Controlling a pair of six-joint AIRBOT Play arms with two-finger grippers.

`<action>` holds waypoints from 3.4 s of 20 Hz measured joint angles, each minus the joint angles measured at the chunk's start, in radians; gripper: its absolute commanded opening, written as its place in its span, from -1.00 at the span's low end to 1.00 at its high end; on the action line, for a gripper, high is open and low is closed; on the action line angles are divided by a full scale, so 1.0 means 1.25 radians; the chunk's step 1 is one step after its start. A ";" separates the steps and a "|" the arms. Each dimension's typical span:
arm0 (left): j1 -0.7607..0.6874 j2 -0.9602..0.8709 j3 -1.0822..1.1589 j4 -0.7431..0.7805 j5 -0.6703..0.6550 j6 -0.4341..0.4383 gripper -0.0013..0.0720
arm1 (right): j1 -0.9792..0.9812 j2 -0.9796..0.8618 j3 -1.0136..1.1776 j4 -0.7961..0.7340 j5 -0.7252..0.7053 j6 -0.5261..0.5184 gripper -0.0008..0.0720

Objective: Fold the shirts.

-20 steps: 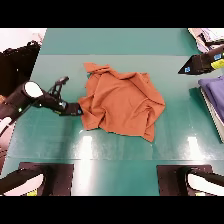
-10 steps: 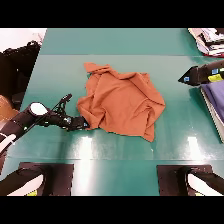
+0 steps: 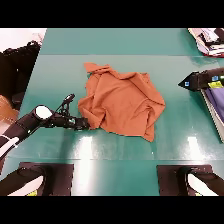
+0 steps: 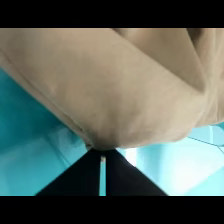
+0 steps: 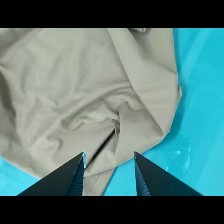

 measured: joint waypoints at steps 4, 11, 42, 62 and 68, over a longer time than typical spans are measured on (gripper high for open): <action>0.054 0.001 0.078 0.032 -0.070 -0.007 -0.91 | 0.000 0.015 -0.040 -0.027 0.036 0.016 0.04; 0.084 0.001 0.230 0.123 -0.164 -0.011 -0.90 | 0.000 0.075 -0.399 0.015 0.012 0.054 0.25; 0.087 0.190 0.798 0.383 -0.242 -0.078 -0.90 | -0.094 0.164 -0.095 0.229 -0.213 -0.026 -0.93; 0.087 0.084 0.981 0.506 -0.262 -0.104 -0.91 | -0.410 -0.073 0.460 0.202 0.072 0.018 -0.93; 0.087 -0.191 0.878 0.518 -0.224 -0.103 -0.90 | -0.228 -0.340 0.347 0.078 0.085 0.059 -0.93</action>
